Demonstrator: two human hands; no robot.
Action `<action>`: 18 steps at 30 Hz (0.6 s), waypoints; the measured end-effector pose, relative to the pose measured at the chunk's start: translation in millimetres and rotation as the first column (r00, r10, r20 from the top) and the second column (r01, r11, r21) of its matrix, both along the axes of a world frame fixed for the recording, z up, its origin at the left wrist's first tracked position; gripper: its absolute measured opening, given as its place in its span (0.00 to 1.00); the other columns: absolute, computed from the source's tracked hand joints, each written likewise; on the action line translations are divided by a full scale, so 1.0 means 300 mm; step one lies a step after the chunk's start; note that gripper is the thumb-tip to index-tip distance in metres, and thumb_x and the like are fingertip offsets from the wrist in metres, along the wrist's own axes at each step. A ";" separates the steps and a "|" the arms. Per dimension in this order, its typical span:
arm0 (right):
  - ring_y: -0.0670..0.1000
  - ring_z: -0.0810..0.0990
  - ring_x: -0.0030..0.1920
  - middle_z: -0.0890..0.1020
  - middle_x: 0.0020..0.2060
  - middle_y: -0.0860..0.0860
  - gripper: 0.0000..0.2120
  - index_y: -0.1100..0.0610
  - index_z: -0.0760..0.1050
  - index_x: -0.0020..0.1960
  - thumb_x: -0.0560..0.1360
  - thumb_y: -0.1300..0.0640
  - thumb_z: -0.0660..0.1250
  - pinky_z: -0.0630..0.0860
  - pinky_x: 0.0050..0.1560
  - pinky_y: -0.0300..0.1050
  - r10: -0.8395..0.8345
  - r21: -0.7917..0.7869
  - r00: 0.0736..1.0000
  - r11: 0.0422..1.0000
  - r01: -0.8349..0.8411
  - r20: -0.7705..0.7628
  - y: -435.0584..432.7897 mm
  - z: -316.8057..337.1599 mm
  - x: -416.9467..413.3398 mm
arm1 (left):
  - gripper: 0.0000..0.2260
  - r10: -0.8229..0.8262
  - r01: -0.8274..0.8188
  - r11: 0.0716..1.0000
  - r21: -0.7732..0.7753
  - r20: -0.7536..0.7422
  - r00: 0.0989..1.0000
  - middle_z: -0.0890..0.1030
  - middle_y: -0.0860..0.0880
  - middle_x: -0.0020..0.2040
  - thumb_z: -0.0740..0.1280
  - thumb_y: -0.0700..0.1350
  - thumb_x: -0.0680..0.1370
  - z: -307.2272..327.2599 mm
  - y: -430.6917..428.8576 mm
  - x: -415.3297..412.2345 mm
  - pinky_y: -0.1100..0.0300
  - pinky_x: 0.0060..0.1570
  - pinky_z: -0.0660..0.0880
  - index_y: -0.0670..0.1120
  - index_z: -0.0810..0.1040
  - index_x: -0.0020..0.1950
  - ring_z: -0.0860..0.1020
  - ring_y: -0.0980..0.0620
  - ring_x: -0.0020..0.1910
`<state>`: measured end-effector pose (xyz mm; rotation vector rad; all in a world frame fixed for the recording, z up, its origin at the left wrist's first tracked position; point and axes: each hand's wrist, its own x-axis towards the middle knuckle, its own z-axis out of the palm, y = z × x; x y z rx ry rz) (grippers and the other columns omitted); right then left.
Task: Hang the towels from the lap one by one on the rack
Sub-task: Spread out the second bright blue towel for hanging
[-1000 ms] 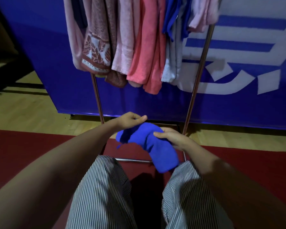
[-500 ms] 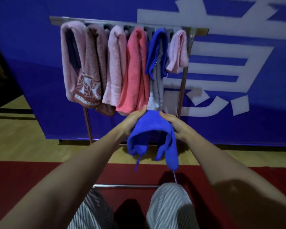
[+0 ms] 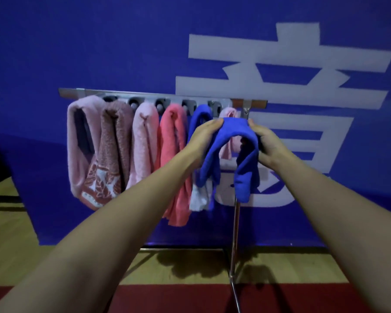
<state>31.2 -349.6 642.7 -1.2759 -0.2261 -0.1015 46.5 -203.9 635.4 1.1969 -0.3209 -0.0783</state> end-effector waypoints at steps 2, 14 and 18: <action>0.44 0.82 0.33 0.85 0.33 0.49 0.15 0.59 0.75 0.48 0.81 0.53 0.53 0.79 0.39 0.36 -0.038 -0.003 0.998 0.999 0.039 0.042 -0.035 0.068 0.071 | 0.08 0.009 -0.008 1.000 -0.002 0.050 0.999 0.81 0.48 0.38 0.58 0.44 0.80 0.065 -0.061 0.062 0.63 0.44 0.75 0.44 0.75 0.46 0.78 0.54 0.38; 0.45 0.78 0.23 0.80 0.24 0.49 0.14 0.58 0.75 0.45 0.80 0.50 0.58 0.73 0.25 0.34 -0.214 -0.067 0.976 0.974 0.215 0.028 -0.060 0.145 0.394 | 0.12 0.348 -0.354 0.934 0.039 0.118 0.930 0.71 0.47 0.33 0.59 0.43 0.80 0.162 -0.170 0.380 0.55 0.42 0.69 0.46 0.68 0.36 0.69 0.50 0.34; 0.49 0.75 0.33 0.79 0.33 0.50 0.14 0.53 0.76 0.40 0.78 0.46 0.60 0.73 0.37 0.42 -0.328 -0.122 0.944 0.939 0.323 -0.024 -0.043 0.114 0.467 | 0.14 0.415 -0.423 0.905 0.046 0.123 0.902 0.71 0.44 0.38 0.54 0.45 0.82 0.116 -0.213 0.419 0.51 0.49 0.70 0.42 0.71 0.40 0.69 0.49 0.41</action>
